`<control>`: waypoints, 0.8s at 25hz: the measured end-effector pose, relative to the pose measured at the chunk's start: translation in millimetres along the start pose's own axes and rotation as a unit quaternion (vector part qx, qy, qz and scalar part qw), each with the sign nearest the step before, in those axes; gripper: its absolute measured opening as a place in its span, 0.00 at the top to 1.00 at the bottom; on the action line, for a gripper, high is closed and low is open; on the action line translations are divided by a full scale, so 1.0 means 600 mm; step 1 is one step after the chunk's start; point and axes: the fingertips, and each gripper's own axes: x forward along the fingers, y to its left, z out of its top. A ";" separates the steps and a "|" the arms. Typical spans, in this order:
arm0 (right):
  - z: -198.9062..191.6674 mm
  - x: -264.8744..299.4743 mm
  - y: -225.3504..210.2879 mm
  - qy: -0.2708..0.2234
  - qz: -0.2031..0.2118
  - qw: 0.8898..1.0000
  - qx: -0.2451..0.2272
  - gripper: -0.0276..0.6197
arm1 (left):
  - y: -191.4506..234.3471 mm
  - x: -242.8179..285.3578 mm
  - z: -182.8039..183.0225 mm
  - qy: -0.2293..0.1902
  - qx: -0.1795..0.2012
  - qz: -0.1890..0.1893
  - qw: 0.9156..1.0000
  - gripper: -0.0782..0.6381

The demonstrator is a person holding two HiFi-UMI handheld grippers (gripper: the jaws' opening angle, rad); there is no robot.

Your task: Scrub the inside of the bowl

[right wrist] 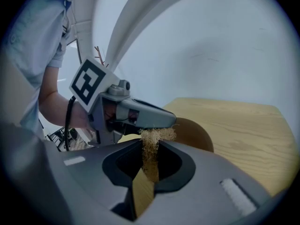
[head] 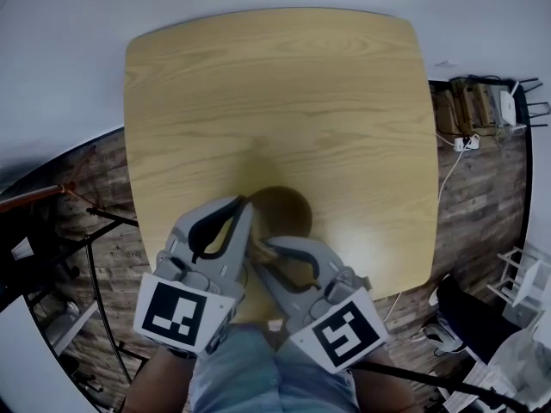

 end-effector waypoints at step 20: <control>0.024 -0.083 -0.019 -0.049 -0.072 0.996 -0.026 0.86 | 0.000 -0.014 0.017 -0.019 0.043 0.026 0.999 0.84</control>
